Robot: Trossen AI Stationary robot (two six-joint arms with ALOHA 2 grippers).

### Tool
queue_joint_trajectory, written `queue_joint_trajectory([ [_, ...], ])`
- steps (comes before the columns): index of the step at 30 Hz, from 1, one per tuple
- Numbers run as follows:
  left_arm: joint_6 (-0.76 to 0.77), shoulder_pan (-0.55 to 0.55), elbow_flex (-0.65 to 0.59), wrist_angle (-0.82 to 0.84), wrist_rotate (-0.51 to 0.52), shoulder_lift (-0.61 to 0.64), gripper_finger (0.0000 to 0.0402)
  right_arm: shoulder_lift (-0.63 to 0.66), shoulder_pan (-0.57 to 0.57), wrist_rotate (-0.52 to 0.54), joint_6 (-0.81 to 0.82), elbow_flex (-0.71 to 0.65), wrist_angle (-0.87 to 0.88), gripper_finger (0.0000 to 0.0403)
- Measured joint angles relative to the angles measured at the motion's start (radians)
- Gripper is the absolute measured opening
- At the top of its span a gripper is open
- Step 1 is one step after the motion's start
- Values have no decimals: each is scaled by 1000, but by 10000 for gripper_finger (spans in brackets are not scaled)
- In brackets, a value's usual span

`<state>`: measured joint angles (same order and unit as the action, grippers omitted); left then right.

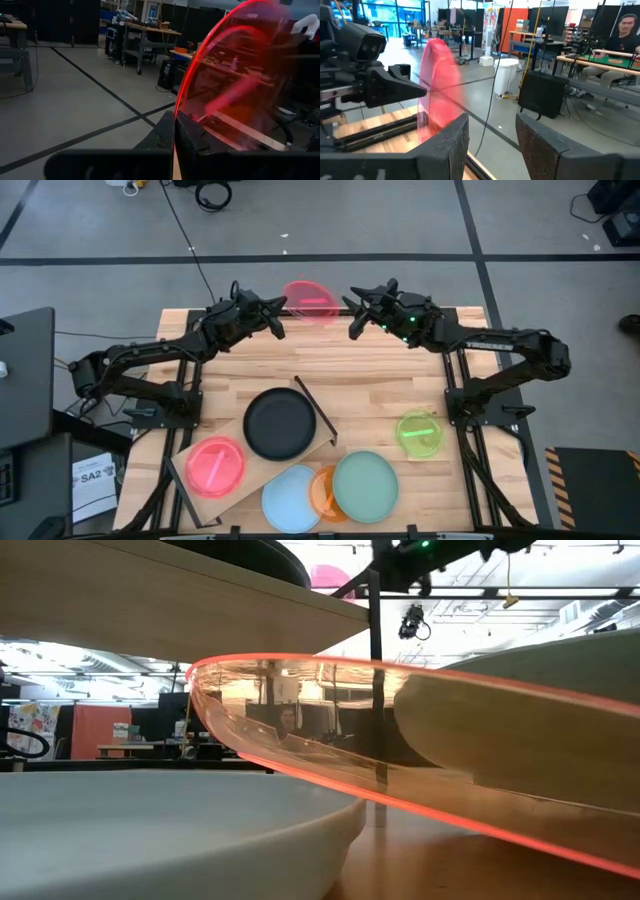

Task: Place and stack plates onto a shelf
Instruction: Stack the pink plate on top of the pink plate on the shelf

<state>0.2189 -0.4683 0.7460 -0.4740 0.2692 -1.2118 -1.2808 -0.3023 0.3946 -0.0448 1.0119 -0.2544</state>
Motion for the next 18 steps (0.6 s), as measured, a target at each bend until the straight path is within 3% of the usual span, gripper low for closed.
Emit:
queue_joint_trajectory([
  [6, -4, 1, 0, 0, -11, 1, 6, 123, 0, 0, 1, 0, 222, 170],
  [18, 85, 21, 1, 0, -233, 44, 5, 231, -2, 4, 1, 0, 518, 169],
])
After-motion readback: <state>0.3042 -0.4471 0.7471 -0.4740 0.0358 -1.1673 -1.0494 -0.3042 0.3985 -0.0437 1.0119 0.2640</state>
